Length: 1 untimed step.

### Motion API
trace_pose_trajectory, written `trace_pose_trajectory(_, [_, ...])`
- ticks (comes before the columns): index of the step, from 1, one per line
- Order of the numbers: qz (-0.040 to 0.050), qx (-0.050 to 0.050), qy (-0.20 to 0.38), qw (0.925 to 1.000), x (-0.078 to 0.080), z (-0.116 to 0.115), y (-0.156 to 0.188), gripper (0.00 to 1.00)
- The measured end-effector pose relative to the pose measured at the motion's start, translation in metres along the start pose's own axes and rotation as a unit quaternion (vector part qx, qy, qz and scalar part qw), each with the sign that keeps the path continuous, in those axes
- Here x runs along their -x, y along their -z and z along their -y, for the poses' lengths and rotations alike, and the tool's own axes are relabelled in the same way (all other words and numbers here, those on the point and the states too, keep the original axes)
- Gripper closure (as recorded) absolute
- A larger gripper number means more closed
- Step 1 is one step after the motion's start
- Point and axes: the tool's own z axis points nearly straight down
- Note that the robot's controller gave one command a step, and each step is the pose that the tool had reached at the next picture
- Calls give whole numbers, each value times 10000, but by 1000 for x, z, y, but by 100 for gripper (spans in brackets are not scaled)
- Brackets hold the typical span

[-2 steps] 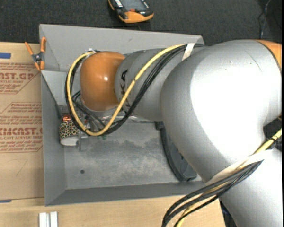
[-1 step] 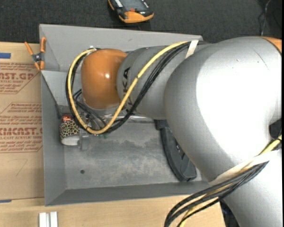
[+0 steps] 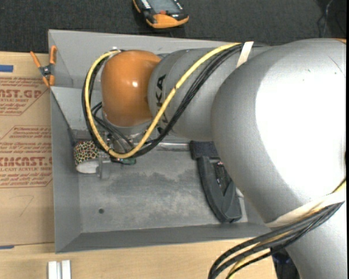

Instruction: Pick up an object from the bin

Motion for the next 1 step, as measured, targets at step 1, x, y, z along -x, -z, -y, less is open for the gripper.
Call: trace_pose_trajectory(1, [-20,-4,2,10000,0,0,39,100])
